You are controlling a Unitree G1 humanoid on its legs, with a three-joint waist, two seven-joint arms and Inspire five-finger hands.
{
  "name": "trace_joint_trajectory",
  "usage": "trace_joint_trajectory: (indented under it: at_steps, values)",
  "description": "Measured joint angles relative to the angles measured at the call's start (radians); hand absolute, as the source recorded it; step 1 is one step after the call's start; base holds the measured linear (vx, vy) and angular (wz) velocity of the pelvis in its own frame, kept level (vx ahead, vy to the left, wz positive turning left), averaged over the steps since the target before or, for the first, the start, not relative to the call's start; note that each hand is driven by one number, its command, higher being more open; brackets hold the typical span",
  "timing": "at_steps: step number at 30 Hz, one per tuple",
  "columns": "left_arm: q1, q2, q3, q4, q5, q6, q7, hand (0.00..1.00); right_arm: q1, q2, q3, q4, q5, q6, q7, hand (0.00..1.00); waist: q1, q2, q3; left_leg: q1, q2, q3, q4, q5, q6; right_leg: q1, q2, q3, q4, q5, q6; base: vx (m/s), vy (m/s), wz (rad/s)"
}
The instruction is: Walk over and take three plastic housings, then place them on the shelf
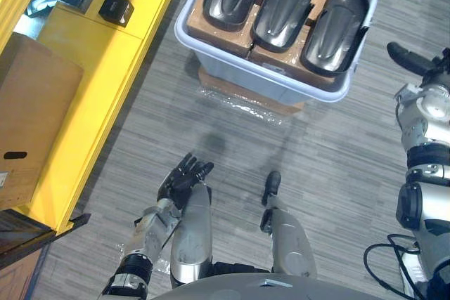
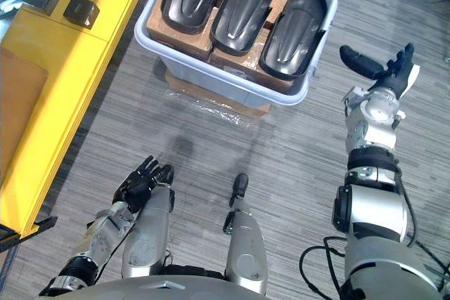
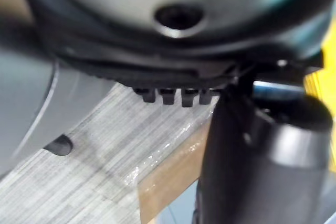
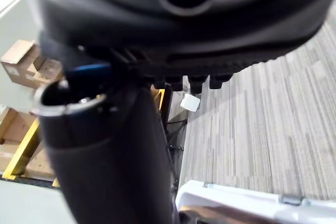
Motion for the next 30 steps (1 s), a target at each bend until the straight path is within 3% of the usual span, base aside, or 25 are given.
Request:
trace_joint_trajectory:
  at_steps: [2, 8, 12, 20, 21, 26, 30]
  values:
    - [-0.022, -0.014, -0.002, 0.017, -0.025, 0.000, -0.004, 1.00, -0.039, -0.041, 0.052, 0.000, -0.009, 0.023, -0.001, 1.00, 0.009, 0.022, 0.013, -0.017, -0.006, -0.005, 0.012, -0.004, 0.004, -0.011, -0.005, -0.003, 0.008, -0.001, -0.001, 0.01, 0.024, 0.04]
    - [-0.030, -0.028, -0.003, 0.022, -0.099, -0.017, -0.029, 1.00, -0.119, -0.087, 0.129, 0.020, -0.009, 0.111, -0.010, 1.00, 0.021, 0.036, 0.025, -0.081, -0.020, -0.014, 0.033, -0.001, 0.009, -0.092, -0.022, -0.005, 0.078, -0.026, -0.001, -0.03, 0.011, 0.04]
    - [-0.045, -0.056, -0.006, 0.022, -0.108, -0.026, -0.037, 1.00, -0.183, -0.143, 0.212, 0.039, -0.010, 0.168, -0.010, 1.00, 0.033, 0.066, 0.039, -0.130, -0.033, -0.025, 0.052, 0.002, 0.015, -0.147, -0.037, -0.012, 0.128, -0.042, 0.001, -0.03, 0.010, 0.08]
    - [-0.056, -0.078, -0.017, 0.032, -0.146, -0.044, -0.023, 1.00, -0.268, -0.153, 0.326, 0.055, -0.011, 0.292, -0.021, 1.00, 0.053, 0.082, 0.044, -0.224, -0.063, -0.054, 0.070, 0.021, 0.018, -0.266, -0.073, -0.030, 0.248, -0.091, -0.003, -0.01, -0.010, 0.14]
    - [-0.056, -0.079, -0.017, 0.036, -0.152, -0.044, -0.020, 1.00, -0.279, -0.162, 0.333, 0.056, -0.010, 0.301, -0.025, 0.00, 0.053, 0.083, 0.045, -0.236, -0.065, -0.057, 0.075, 0.021, 0.018, -0.276, -0.075, -0.032, 0.255, -0.093, -0.003, -0.01, 0.006, 0.10]
    - [-0.055, -0.095, -0.017, 0.045, -0.173, -0.063, -0.022, 1.00, -0.304, -0.255, 0.397, 0.056, -0.046, 0.355, -0.002, 0.00, 0.049, 0.088, 0.045, -0.278, -0.093, -0.072, 0.100, 0.022, 0.021, -0.336, -0.111, -0.040, 0.355, -0.141, -0.004, -0.02, 0.013, 0.17]
    - [-0.054, -0.096, -0.015, 0.051, -0.173, -0.078, -0.023, 1.00, -0.313, -0.299, 0.435, 0.077, -0.085, 0.380, 0.004, 0.00, 0.046, 0.088, 0.045, -0.286, -0.089, -0.078, 0.102, 0.021, 0.024, -0.350, -0.120, -0.052, 0.394, -0.163, -0.014, -0.01, -0.008, 0.11]
